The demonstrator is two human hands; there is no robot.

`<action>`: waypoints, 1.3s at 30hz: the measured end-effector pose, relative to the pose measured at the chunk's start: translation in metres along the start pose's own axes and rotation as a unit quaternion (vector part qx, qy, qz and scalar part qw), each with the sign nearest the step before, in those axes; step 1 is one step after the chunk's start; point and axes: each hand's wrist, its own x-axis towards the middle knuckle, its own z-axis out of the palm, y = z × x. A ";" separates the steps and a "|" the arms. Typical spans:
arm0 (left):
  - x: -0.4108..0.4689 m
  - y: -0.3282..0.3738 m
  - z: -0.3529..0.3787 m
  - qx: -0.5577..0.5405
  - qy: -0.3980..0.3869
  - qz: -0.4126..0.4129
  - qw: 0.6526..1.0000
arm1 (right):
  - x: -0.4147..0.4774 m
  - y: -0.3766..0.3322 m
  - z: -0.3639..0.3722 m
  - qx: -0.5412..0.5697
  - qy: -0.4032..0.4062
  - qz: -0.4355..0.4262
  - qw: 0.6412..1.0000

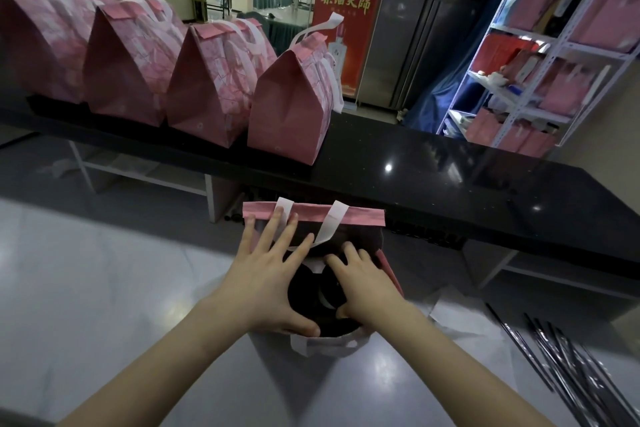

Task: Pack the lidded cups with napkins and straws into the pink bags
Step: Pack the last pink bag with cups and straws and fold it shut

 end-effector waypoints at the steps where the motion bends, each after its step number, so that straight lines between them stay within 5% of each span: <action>1: 0.000 -0.001 0.000 -0.003 0.003 0.000 1.000 | -0.001 0.003 0.002 0.002 0.000 0.003 1.000; 34: 0.009 -0.007 0.003 -0.060 0.025 0.015 0.998 | 0.018 -0.012 0.018 0.092 -0.071 0.016 0.993; 39: 0.014 -0.021 -0.003 -0.110 0.059 0.008 0.992 | 0.004 -0.012 -0.012 0.067 0.067 -0.031 0.995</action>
